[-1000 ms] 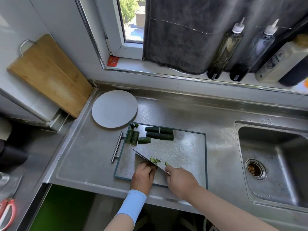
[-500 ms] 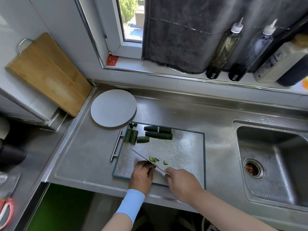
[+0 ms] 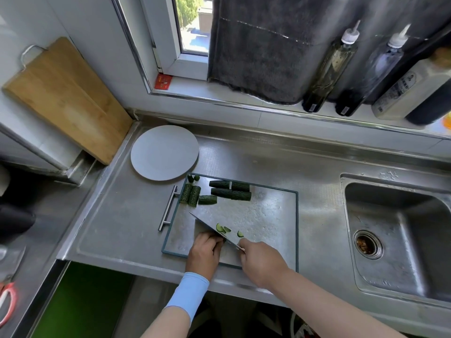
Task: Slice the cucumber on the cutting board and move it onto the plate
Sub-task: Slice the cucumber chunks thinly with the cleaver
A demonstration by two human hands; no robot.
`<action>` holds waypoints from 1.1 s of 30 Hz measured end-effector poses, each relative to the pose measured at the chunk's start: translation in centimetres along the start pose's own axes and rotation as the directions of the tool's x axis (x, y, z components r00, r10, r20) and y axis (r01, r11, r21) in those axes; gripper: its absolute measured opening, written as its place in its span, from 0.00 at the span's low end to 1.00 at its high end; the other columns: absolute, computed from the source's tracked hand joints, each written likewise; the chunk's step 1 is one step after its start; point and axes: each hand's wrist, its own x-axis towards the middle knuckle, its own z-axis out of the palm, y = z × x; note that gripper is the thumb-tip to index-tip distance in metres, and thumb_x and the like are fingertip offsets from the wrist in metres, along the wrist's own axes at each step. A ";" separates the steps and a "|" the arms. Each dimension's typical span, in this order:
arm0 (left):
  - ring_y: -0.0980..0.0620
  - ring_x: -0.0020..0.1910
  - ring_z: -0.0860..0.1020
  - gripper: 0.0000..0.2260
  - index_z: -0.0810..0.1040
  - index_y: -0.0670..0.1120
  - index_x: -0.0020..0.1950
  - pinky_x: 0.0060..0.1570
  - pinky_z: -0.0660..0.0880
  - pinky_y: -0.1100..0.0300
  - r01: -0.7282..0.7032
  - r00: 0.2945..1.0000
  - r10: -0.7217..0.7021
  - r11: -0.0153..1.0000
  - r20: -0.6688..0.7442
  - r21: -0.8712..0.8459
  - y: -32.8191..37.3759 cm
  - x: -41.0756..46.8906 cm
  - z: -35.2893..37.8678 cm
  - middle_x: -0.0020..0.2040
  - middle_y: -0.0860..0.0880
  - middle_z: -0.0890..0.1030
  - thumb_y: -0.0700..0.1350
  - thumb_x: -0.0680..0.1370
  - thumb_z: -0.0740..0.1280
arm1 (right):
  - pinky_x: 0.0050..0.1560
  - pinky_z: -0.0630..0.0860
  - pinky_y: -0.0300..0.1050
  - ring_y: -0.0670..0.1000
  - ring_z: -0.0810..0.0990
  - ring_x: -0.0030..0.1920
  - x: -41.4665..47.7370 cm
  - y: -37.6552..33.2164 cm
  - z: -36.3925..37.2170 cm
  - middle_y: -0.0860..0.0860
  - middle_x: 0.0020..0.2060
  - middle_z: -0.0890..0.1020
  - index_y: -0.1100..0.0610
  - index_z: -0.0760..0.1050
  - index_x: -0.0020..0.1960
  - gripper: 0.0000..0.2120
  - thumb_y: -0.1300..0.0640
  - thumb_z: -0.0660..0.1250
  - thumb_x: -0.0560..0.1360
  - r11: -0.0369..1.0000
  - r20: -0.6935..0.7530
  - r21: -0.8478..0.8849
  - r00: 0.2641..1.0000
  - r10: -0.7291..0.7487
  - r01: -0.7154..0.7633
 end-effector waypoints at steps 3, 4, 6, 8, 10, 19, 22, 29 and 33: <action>0.51 0.45 0.75 0.09 0.83 0.43 0.43 0.46 0.72 0.64 0.003 1.000 -0.003 1.000 0.001 0.002 0.0 -0.1 0.2 0.43 0.47 0.81 0.34 0.67 0.77 | 0.42 0.74 0.51 0.58 0.78 0.42 0.3 -0.3 0.2 0.56 0.43 0.81 0.53 0.72 0.58 0.10 0.55 0.53 0.83 1.000 0.015 -0.018 1.000 0.008 -0.008; 0.51 0.46 0.75 0.09 0.83 0.43 0.43 0.45 0.73 0.63 0.007 1.000 -0.007 1.000 0.005 0.002 -0.1 -0.1 0.3 0.43 0.47 0.81 0.33 0.67 0.77 | 0.43 0.75 0.51 0.58 0.78 0.42 0.4 -0.3 0.2 0.56 0.43 0.81 0.53 0.72 0.58 0.10 0.55 0.53 0.83 1.000 0.020 -0.019 1.000 0.011 -0.011; 0.51 0.46 0.75 0.09 0.83 0.43 0.43 0.44 0.74 0.62 0.019 1.000 -0.019 1.000 0.013 0.000 0.0 -0.1 0.3 0.44 0.47 0.80 0.34 0.67 0.77 | 0.44 0.76 0.52 0.58 0.78 0.43 0.4 -0.4 0.2 0.56 0.43 0.81 0.53 0.71 0.58 0.10 0.55 0.53 0.83 1.000 0.027 -0.015 1.000 0.013 -0.013; 0.49 0.46 0.76 0.08 0.83 0.43 0.44 0.42 0.76 0.59 0.028 0.999 -0.028 1.000 0.016 -0.002 0.1 -0.2 0.4 0.45 0.47 0.79 0.34 0.68 0.76 | 0.45 0.76 0.52 0.58 0.78 0.43 0.5 -0.3 0.2 0.56 0.43 0.81 0.53 0.71 0.58 0.10 0.55 0.53 0.83 1.000 0.028 -0.011 1.000 0.014 -0.014; 0.49 0.45 0.76 0.08 0.83 0.43 0.44 0.42 0.76 0.58 0.039 0.999 -0.039 0.999 0.014 0.001 0.2 -0.3 0.3 0.44 0.47 0.79 0.35 0.68 0.76 | 0.44 0.76 0.52 0.58 0.78 0.43 0.4 -0.3 0.2 0.56 0.43 0.81 0.52 0.71 0.58 0.10 0.55 0.53 0.83 1.000 0.026 -0.009 1.000 0.013 -0.013; 0.51 0.45 0.76 0.09 0.82 0.44 0.44 0.46 0.72 0.64 0.062 0.998 -0.062 0.998 0.026 -0.005 0.2 -0.2 0.1 0.43 0.48 0.79 0.35 0.68 0.76 | 0.40 0.70 0.48 0.55 0.75 0.41 0.1 -0.1 0.0 0.51 0.42 0.79 0.50 0.73 0.54 0.10 0.53 0.53 0.83 1.000 -0.007 -0.012 1.000 -0.022 0.022; 0.51 0.46 0.76 0.09 0.83 0.45 0.44 0.50 0.71 0.65 0.072 0.997 -0.072 0.997 0.014 0.002 0.3 -0.2 0.0 0.44 0.48 0.81 0.35 0.67 0.77 | 0.42 0.73 0.49 0.55 0.76 0.41 -0.4 0.1 0.0 0.51 0.43 0.81 0.49 0.73 0.57 0.10 0.52 0.53 0.83 0.998 -0.025 -0.023 0.998 -0.051 0.051; 0.53 0.47 0.75 0.10 0.84 0.45 0.45 0.53 0.69 0.68 0.061 0.998 -0.062 0.998 0.003 0.022 0.2 -0.2 0.0 0.45 0.47 0.81 0.35 0.67 0.77 | 0.42 0.72 0.48 0.53 0.73 0.39 -0.9 0.1 -0.1 0.49 0.39 0.77 0.50 0.72 0.56 0.10 0.51 0.53 0.84 0.997 -0.037 -0.039 0.997 -0.068 0.067; 0.54 0.48 0.75 0.10 0.84 0.45 0.43 0.50 0.70 0.68 0.081 0.997 -0.081 0.997 -0.008 0.002 0.1 -0.3 0.3 0.44 0.48 0.81 0.35 0.66 0.78 | 0.42 0.72 0.49 0.54 0.74 0.40 -0.6 -0.3 0.1 0.50 0.40 0.78 0.52 0.72 0.56 0.10 0.52 0.53 0.84 0.999 -0.020 -0.029 0.999 -0.036 0.036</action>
